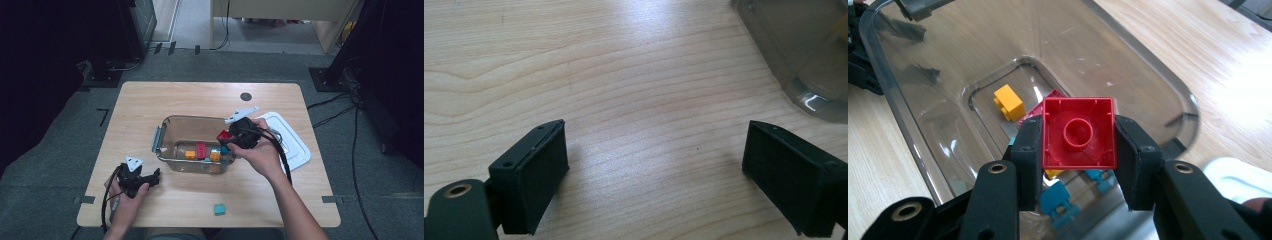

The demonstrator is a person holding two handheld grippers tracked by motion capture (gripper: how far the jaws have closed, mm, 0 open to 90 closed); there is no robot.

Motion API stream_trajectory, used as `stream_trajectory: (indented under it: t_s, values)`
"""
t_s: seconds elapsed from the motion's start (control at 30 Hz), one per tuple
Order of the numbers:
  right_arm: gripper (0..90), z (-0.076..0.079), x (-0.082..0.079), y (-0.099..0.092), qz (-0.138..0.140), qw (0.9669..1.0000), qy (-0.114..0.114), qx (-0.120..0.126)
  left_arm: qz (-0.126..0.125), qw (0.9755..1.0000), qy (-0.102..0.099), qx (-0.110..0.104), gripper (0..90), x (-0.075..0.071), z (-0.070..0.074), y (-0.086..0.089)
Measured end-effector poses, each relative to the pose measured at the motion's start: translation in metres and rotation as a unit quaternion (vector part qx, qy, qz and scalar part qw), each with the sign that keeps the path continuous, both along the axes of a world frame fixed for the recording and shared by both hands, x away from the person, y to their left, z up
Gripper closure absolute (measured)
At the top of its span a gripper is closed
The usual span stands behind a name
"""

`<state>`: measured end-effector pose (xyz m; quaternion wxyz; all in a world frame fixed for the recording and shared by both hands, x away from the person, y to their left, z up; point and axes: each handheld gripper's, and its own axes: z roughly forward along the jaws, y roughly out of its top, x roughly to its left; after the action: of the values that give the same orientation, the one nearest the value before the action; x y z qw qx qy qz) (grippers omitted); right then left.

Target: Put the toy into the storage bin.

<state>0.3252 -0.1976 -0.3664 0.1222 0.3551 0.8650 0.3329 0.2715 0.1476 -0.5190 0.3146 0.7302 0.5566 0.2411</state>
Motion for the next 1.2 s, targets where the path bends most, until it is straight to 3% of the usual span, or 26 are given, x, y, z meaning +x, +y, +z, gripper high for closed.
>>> stream_trajectory:
  t_s: [0.23,0.5,0.7,0.93,1.2]
  values:
    - [60.0,-0.009,0.007,0.016,0.012,0.9998,0.014,-0.012,0.000,1.0000,0.000,0.000,10.8,0.000,0.000,0.000]
    - [59.7,-0.015,0.013,0.022,0.017,0.9992,0.029,-0.021,0.000,1.0000,0.000,0.000,10.8,0.000,0.000,0.000]
    - [52.1,-0.015,0.011,0.022,0.027,0.9987,0.039,-0.018,0.000,1.0000,0.000,0.000,10.8,0.000,0.000,0.000]
    - [40.1,-0.013,0.006,0.015,0.017,0.9996,0.021,-0.007,0.000,1.0000,0.000,0.000,10.8,0.000,0.000,0.000]
    - [29.9,-0.008,-0.003,-0.008,-0.018,0.9998,0.000,0.005,0.000,1.0000,0.000,0.000,10.8,0.000,0.000,0.000]
